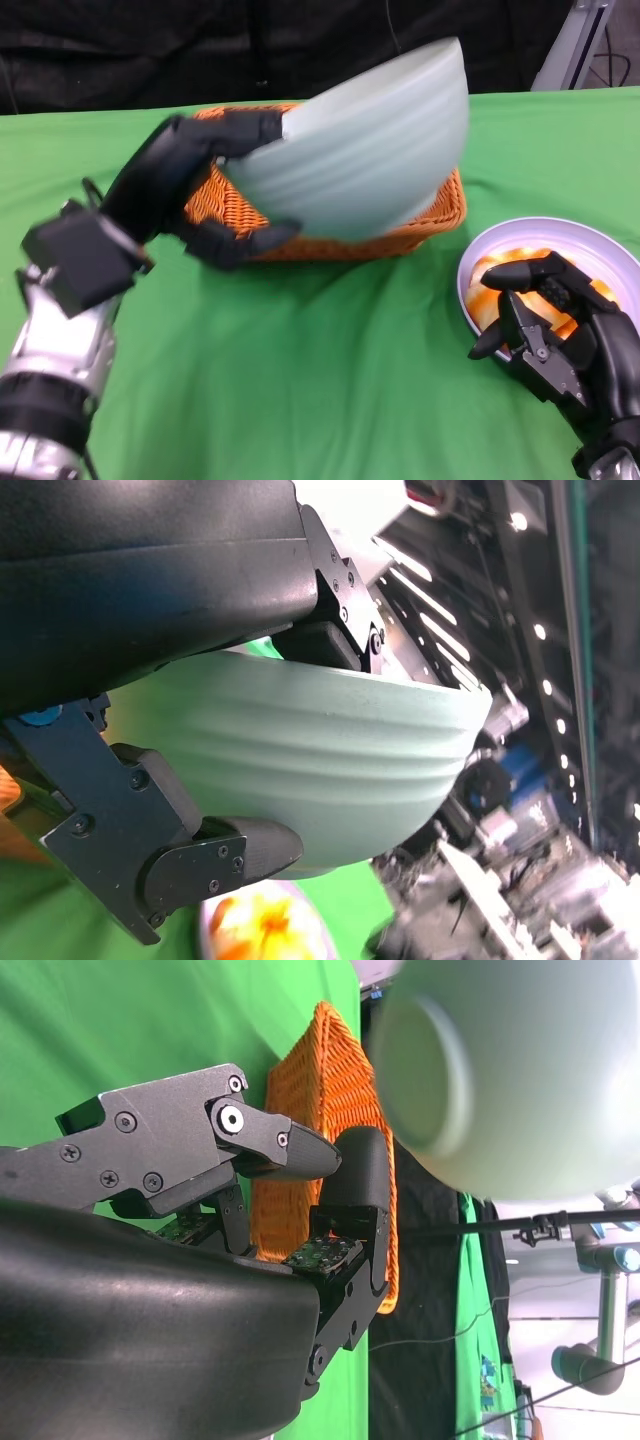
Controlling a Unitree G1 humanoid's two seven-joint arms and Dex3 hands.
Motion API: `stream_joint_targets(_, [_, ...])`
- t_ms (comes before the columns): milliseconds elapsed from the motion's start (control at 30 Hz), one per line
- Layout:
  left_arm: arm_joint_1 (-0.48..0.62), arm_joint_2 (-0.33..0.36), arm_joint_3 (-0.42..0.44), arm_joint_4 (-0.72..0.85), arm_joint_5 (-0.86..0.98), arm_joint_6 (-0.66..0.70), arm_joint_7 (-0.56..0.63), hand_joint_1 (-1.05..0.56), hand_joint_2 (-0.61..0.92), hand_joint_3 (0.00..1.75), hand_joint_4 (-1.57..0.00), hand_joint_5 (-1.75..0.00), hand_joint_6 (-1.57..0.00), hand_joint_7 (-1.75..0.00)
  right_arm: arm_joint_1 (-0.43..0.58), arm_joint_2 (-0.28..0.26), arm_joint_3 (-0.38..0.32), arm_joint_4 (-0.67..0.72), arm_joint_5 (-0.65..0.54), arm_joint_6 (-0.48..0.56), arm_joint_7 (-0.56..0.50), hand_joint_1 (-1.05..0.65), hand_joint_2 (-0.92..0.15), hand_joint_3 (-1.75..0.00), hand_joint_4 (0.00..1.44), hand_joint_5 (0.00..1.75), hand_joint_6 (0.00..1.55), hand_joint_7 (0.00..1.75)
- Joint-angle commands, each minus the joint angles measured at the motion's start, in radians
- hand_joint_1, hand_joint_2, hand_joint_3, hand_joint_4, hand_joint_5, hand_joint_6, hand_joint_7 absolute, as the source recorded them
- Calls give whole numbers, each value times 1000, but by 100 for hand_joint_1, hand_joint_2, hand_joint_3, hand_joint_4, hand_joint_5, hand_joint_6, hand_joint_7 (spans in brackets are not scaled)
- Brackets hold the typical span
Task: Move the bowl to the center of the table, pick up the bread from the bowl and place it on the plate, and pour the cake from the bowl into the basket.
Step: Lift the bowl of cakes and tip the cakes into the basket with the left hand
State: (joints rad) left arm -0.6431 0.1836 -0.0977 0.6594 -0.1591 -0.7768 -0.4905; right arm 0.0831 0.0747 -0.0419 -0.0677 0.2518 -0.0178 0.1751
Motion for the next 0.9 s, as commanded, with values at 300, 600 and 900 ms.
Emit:
stream_joint_targets(300, [-99, -97, 94, 59, -19, 158, 52, -22, 59, 105, -83, -162, -78, -132, -9, -6, -4, 33, -16, -35, -1, -14, -86, -58, 68, 164, 61, 137])
stream_joint_targets(600, [-256, -199, 238, 174, -194, 556, 76, -20, 61, 112, -84, -174, -76, -149, -4, -8, 5, 46, -22, -49, 9, -13, -86, -60, 67, 166, 60, 138])
stream_joint_targets(900, [-336, -229, 354, 264, -271, 755, 107, -16, 67, 108, -83, -167, -79, -147, 3, -15, 8, 49, -31, -59, 13, -13, -86, -60, 66, 167, 60, 137])
